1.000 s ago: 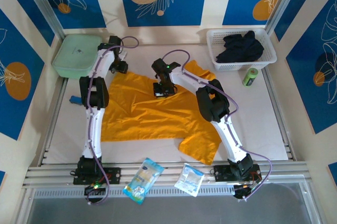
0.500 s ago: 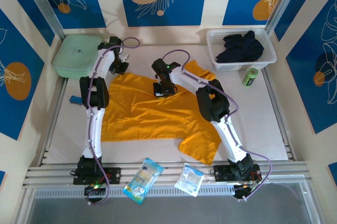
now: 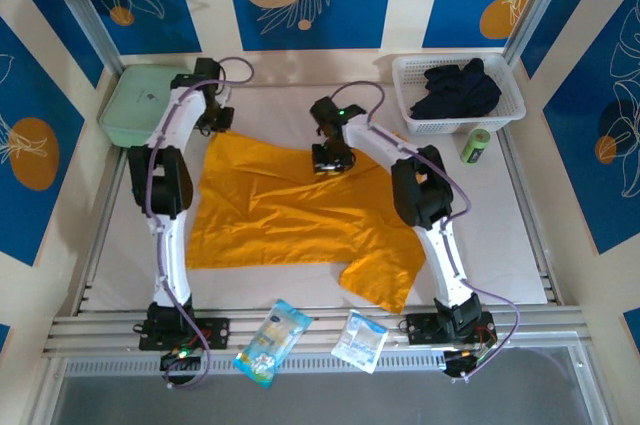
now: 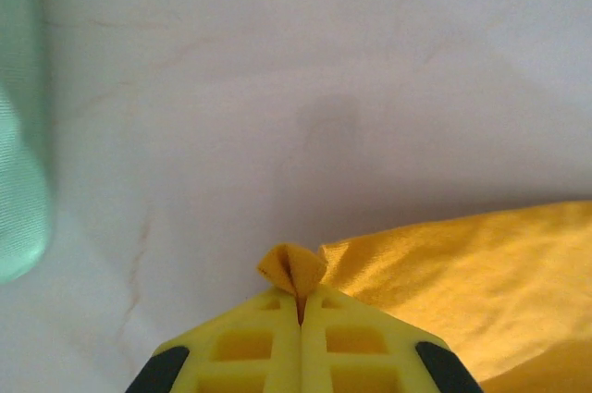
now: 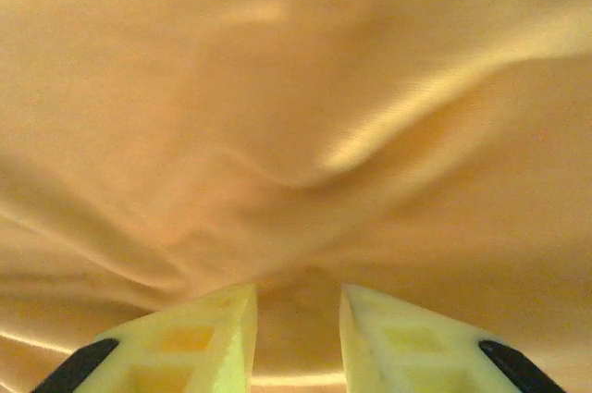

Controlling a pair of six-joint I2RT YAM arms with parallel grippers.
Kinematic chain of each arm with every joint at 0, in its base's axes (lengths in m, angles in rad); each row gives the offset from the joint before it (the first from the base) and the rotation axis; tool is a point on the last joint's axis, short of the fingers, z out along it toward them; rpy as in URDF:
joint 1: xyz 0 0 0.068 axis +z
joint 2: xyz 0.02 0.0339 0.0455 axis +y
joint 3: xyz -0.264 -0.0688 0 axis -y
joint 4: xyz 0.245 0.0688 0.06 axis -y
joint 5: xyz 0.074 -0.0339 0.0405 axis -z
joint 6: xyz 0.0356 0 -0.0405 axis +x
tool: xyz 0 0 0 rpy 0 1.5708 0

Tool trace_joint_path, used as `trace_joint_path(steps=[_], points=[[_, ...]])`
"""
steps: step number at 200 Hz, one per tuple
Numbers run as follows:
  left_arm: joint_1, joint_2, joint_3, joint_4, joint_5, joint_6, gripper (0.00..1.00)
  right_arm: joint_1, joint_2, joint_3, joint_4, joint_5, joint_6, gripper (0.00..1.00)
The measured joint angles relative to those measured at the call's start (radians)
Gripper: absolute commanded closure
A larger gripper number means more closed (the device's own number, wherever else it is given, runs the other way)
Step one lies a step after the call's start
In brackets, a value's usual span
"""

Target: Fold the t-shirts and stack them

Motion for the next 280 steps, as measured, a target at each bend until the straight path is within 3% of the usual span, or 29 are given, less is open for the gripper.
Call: trace_joint_path(steps=[45,108,145,219,249,280], points=[[-0.014,-0.246,-0.176,0.087,-0.021,-0.07,1.0,-0.15,0.008,0.086,-0.034,0.055,-0.062,0.7],[-0.027,-0.264,-0.369,0.124,-0.027,-0.132,1.0,-0.262,0.248,0.323,-0.102,0.079,-0.105,0.79],[-0.027,-0.312,-0.422,0.138,-0.039,-0.156,1.0,-0.238,0.223,0.262,-0.082,0.092,-0.109,0.82],[-0.027,-0.445,-0.521,0.15,-0.076,-0.187,1.0,-0.053,-0.018,-0.157,0.015,0.087,-0.027,0.82],[-0.027,-0.445,-0.543,0.157,-0.08,-0.188,1.0,0.0,-0.024,-0.156,-0.006,0.102,-0.005,0.75],[-0.027,-0.445,-0.565,0.167,-0.08,-0.188,1.0,-0.017,-0.024,-0.058,-0.08,0.146,-0.02,0.68]])
